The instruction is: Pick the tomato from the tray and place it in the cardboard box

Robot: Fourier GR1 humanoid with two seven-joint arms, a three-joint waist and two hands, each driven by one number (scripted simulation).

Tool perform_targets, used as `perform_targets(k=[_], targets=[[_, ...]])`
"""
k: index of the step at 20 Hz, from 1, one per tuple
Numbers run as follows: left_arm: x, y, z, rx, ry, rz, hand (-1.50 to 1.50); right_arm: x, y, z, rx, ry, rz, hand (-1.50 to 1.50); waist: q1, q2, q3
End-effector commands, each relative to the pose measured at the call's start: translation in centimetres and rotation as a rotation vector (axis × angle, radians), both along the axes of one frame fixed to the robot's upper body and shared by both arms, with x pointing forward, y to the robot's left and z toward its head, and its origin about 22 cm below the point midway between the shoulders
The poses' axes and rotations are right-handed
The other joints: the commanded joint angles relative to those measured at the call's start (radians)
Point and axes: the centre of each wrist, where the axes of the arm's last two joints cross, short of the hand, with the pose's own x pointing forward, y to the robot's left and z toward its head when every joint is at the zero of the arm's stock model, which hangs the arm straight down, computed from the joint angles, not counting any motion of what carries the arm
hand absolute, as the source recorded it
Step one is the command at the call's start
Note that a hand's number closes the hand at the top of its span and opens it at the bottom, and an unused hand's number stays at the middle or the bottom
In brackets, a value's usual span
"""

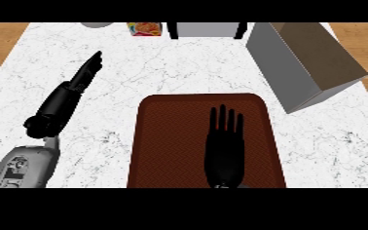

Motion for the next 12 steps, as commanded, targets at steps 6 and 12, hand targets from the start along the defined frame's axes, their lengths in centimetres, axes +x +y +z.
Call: perform_targets(k=[6, 12], targets=[[-0.2, 0.5, -1.5, -0.006, -0.004, -0.017, 0.00, 1.8, -1.2, -0.9, 0.026, 0.015, -0.062, -1.50, 0.001, 0.000, 0.000], [0.2, 0.1, 0.3, -0.001, 0.000, -0.013, 0.00, 2.3, -0.6, -3.2, -0.025, -0.023, 0.101, 1.50, 0.002, 0.001, 0.000]])
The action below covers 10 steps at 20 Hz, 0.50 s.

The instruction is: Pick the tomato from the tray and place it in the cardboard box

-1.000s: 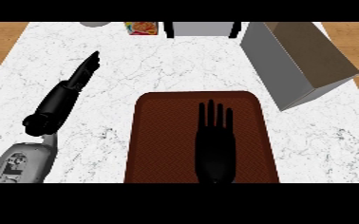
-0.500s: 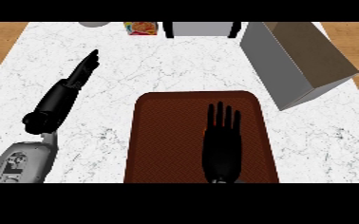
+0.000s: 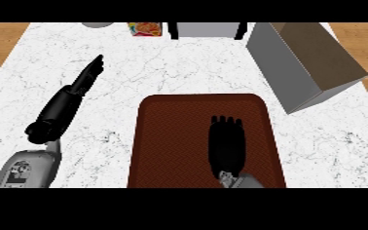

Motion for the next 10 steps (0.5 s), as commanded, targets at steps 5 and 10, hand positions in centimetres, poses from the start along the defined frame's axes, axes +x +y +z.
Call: perform_targets(k=[5, 10], targets=[[-0.1, -0.9, 0.3, -0.006, 0.006, 0.009, 0.00, 0.2, -0.5, -1.4, -0.089, -0.123, 0.113, 1.50, -0.002, 0.002, 0.001], [-0.5, -0.1, 0.1, -0.001, -0.004, -0.008, 0.00, 0.0, 0.7, -1.2, -0.098, -0.234, 0.174, 1.50, 0.001, 0.001, 0.001]])
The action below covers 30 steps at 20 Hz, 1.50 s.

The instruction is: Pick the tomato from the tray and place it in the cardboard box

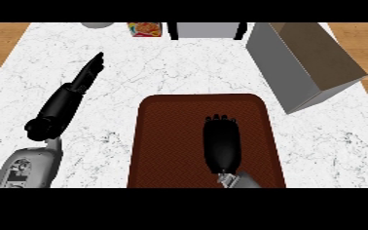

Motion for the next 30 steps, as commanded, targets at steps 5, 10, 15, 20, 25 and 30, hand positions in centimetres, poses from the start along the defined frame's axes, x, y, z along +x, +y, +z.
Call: perform_targets(k=[5, 10, 15, 20, 25, 30], targets=[[0.2, -1.7, 0.4, 0.001, -0.019, -0.074, 0.00, 10.8, -0.7, 6.6, 0.291, 0.028, 0.002, 1.50, 0.085, 0.035, 0.005], [1.4, -1.7, 1.5, 0.016, -0.026, -0.076, 0.00, 16.1, -0.1, 11.3, 0.332, -0.052, 0.034, 1.50, 0.083, 0.037, 0.003], [1.2, -2.2, 0.8, 0.001, -0.033, -0.057, 0.00, 18.7, 2.2, 13.8, 0.222, -0.145, 0.077, 1.50, 0.066, 0.026, 0.002], [1.0, -1.7, 1.1, 0.013, -0.012, -0.062, 0.00, 20.2, 1.6, 18.3, 0.344, -0.349, -0.099, 1.50, 0.057, 0.023, 0.002], [0.5, -1.5, -0.3, 0.010, -0.011, -0.016, 0.00, 21.2, -0.3, 20.1, 0.476, -0.476, -0.318, 1.50, 0.030, 0.016, 0.002], [0.5, -0.4, -1.3, -0.002, 0.014, -0.021, 0.00, 22.9, -5.5, 22.2, 0.480, -0.540, -0.443, 1.50, 0.016, 0.013, 0.002]])
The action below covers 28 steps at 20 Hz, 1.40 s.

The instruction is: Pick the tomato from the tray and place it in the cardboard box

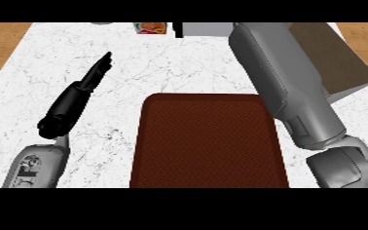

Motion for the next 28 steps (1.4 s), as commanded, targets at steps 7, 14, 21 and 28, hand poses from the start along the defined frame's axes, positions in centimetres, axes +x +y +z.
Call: perform_targets(k=[7, 14, 21, 28], targets=[[-0.4, 0.2, 0.1, 0.000, 0.010, 0.011, 0.00, 2.3, -9.3, -1.0, -0.020, 0.017, -0.191, 1.50, -0.007, -0.002, 0.000], [-0.1, 0.4, 1.1, 0.002, 0.010, -0.005, 0.00, 2.8, -14.6, -0.9, 0.106, 0.374, -0.189, 1.50, 0.003, 0.001, 0.001], [0.5, 2.6, 0.9, 0.002, -0.002, 0.021, 0.00, 1.9, -20.2, -3.1, 0.137, 0.606, -0.115, 1.50, -0.018, -0.003, 0.000], [-0.7, 0.3, 0.4, -0.003, -0.003, 0.017, 0.00, 1.0, -23.3, -4.3, 0.229, 0.689, 0.040, -1.50, -0.014, -0.005, 0.001]])
